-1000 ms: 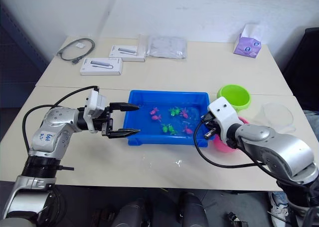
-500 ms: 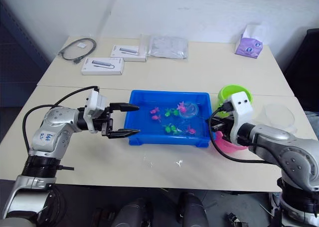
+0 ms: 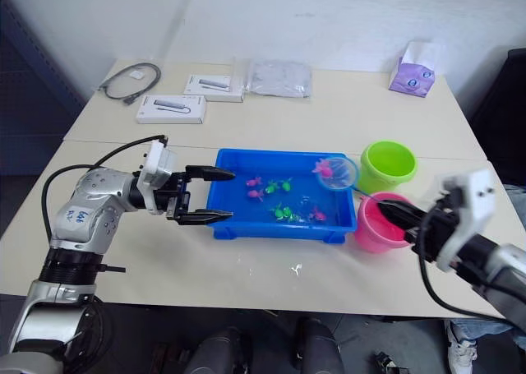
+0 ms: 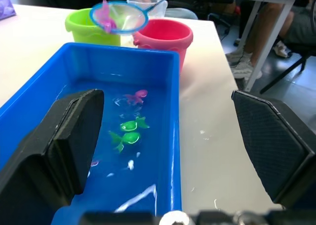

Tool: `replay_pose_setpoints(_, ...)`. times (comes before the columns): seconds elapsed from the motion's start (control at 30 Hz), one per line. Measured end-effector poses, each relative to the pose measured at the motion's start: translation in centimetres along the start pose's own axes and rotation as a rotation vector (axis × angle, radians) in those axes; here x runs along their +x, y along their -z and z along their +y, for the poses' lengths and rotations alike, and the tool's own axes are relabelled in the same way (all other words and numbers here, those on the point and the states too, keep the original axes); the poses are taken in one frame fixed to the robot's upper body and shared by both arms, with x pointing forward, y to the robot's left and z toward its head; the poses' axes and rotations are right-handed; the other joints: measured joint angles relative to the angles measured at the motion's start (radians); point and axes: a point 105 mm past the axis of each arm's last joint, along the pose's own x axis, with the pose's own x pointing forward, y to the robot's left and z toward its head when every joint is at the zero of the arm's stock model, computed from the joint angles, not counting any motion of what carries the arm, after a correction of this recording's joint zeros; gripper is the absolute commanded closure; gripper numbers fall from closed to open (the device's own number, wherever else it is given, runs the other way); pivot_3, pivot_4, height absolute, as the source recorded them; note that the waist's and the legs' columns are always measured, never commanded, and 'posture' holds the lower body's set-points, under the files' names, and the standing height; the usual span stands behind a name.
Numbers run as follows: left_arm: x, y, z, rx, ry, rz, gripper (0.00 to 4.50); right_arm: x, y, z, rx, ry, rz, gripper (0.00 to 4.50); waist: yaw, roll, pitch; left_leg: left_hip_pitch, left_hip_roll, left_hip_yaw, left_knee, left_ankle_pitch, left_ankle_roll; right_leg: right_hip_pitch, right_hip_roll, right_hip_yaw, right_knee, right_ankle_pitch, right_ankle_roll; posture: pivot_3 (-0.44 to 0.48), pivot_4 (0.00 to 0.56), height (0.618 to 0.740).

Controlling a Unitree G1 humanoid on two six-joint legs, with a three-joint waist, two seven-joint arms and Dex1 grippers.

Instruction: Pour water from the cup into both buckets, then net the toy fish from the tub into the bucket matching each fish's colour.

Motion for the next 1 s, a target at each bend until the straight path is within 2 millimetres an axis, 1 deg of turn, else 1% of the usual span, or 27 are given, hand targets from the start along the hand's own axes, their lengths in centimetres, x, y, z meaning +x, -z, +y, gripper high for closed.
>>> replay_pose_setpoints(0.07,0.4,-0.2,0.2,-0.006,0.019,-0.012,0.05,-1.6,0.3,-0.3,-0.019,0.048,-0.033,4.5,0.002,0.0,0.0,0.001,0.0,-0.001,0.0,0.0,0.0,0.002,0.001,0.0,0.0,0.0,0.0,0.0,0.15,0.74)
replay_pose_setpoints(0.13,0.9,-0.2,0.2,-0.011,0.039,-0.023,0.05,-3.0,1.2,-0.8,-0.021,0.1,-0.045,4.5,0.002,0.0,0.0,0.002,0.0,-0.003,0.0,0.0,0.0,0.005,0.001,0.0,-0.002,0.0,0.0,0.0,0.15,0.74)
replay_pose_setpoints(0.2,1.3,-0.1,0.3,-0.023,0.064,-0.033,0.05,-4.7,2.4,-1.8,-0.058,0.18,-0.045,4.5,0.002,0.0,0.0,0.003,0.0,-0.003,0.0,0.0,0.0,0.006,0.001,0.001,-0.003,0.001,0.001,0.0,0.15,0.74)
replay_pose_setpoints(0.27,1.5,-0.1,0.1,-0.025,0.081,-0.039,0.05,-5.6,2.9,-2.4,-0.102,0.223,-0.048,4.5,-0.001,0.0,0.0,0.003,-0.001,-0.003,0.0,0.0,0.0,0.007,0.002,0.001,-0.003,0.001,0.001,0.0,0.15,0.74)
replay_pose_setpoints(0.33,2.0,0.0,0.2,-0.035,0.095,-0.058,0.05,-6.7,3.2,-3.2,-0.169,0.288,-0.097,4.5,-0.005,0.0,0.0,0.007,0.0,-0.001,-0.001,0.0,0.0,0.009,0.002,0.003,-0.004,0.001,0.002,0.0,0.15,0.74)
replay_pose_setpoints(0.43,2.5,-0.1,0.2,-0.022,0.118,-0.066,0.05,-7.7,4.5,-4.4,-0.252,0.364,-0.102,4.5,-0.004,0.0,0.0,0.012,0.0,0.001,-0.004,0.0,0.0,0.01,0.003,0.008,-0.007,0.001,0.001,0.0,0.15,0.74)
replay_pose_setpoints(0.53,2.9,0.0,0.2,-0.02,0.127,-0.07,0.05,-8.0,5.6,-5.1,-0.345,0.405,-0.088,4.5,-0.005,0.001,-0.001,0.013,0.0,0.003,-0.004,0.0,0.0,0.01,0.003,0.01,-0.007,0.001,0.001,0.0,0.15,0.74)
replay_pose_setpoints(0.63,3.2,0.2,0.1,-0.026,0.134,-0.067,0.05,-7.7,6.7,-5.0,-0.472,0.392,-0.046,4.5,-0.006,0.002,-0.001,0.014,0.0,0.004,-0.004,0.0,0.0,0.01,0.003,0.011,-0.006,0.001,0.001,0.0,0.15,0.74)
replay_pose_setpoints(0.77,3.3,0.3,0.1,-0.027,0.137,-0.067,0.05,-7.4,7.1,-5.0,-0.636,0.388,-0.033,4.5,-0.005,0.002,-0.001,0.014,0.0,0.004,-0.004,0.0,0.0,0.01,0.003,0.012,-0.006,0.001,0.001,0.0,0.15,0.74)
replay_pose_setpoints(0.87,3.3,0.3,0.1,-0.027,0.138,-0.067,0.05,-7.0,6.7,-4.8,-0.842,0.373,-0.027,4.5,-0.005,0.002,-0.001,0.015,0.0,0.005,-0.004,0.0,0.0,0.01,0.003,0.013,-0.005,0.001,0.001,0.0,0.15,0.74)
replay_pose_setpoints(1.0,3.4,0.3,0.0,-0.027,0.137,-0.066,0.05,-6.3,6.1,-4.4,-1.225,0.319,0.028,4.5,-0.005,0.002,-0.001,0.015,0.0,0.006,-0.004,0.0,-0.001,0.01,0.003,0.014,-0.005,0.0,0.001,0.0,0.15,0.74)
